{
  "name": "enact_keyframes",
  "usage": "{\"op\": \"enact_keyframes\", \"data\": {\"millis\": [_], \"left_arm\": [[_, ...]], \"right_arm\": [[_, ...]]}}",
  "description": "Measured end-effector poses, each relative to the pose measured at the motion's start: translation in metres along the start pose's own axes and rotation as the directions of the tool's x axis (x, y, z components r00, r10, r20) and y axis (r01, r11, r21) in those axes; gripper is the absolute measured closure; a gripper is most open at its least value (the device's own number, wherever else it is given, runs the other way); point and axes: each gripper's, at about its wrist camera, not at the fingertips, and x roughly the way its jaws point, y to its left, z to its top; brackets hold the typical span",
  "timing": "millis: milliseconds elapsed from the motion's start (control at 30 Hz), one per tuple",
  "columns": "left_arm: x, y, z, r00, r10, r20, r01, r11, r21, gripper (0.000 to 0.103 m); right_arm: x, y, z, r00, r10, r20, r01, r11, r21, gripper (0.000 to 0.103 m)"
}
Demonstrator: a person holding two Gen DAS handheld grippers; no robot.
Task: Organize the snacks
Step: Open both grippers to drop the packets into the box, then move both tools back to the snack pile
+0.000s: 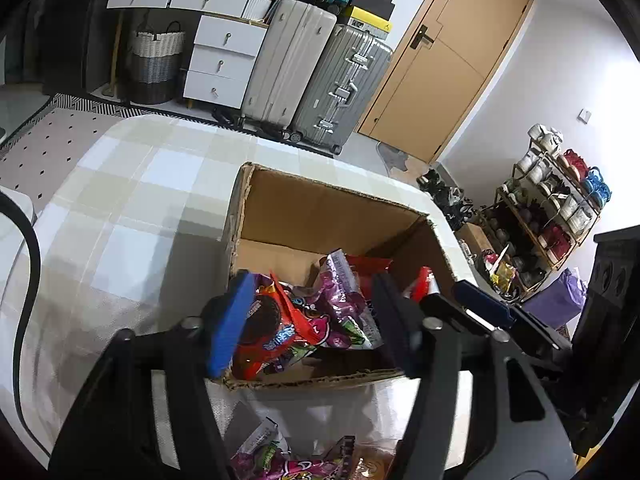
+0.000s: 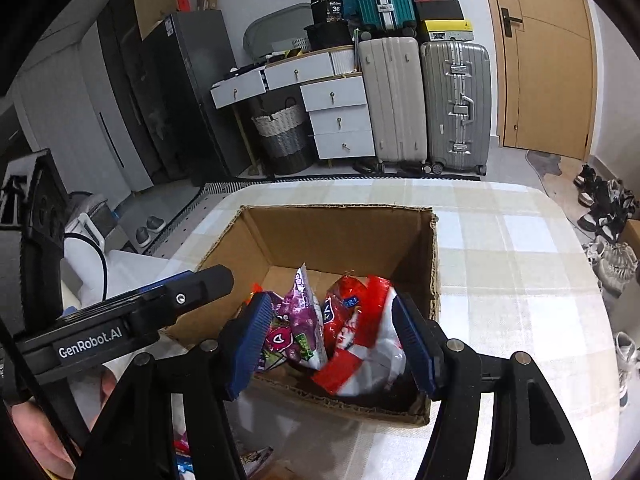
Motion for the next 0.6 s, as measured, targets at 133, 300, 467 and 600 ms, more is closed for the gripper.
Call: {"op": "enact_keyframes", "data": {"millis": [133, 300, 467, 600], "left_arm": [[-0.012, -0.005, -0.001, 1.000, 0.005, 0.020, -0.005, 1.000, 0.005, 0.024], [-0.032, -0.013, -0.004, 0.999, 0.019, 0.040, -0.019, 1.000, 0.013, 0.024], [-0.055, -0.024, -0.011, 0.999, 0.005, 0.042, -0.006, 1.000, 0.028, 0.023], [-0.083, -0.041, -0.017, 0.998, -0.003, 0.068, -0.001, 0.998, 0.055, 0.022]], "right_arm": [[-0.008, -0.007, -0.003, 1.000, 0.017, 0.011, -0.017, 0.999, 0.043, 0.039], [-0.024, -0.012, -0.009, 0.999, 0.018, 0.030, -0.020, 0.998, 0.064, 0.039], [-0.045, -0.009, -0.014, 0.999, 0.026, 0.047, -0.029, 0.998, 0.060, 0.039], [-0.070, -0.001, -0.024, 0.995, 0.041, 0.086, -0.045, 0.998, 0.043, 0.039]]}}
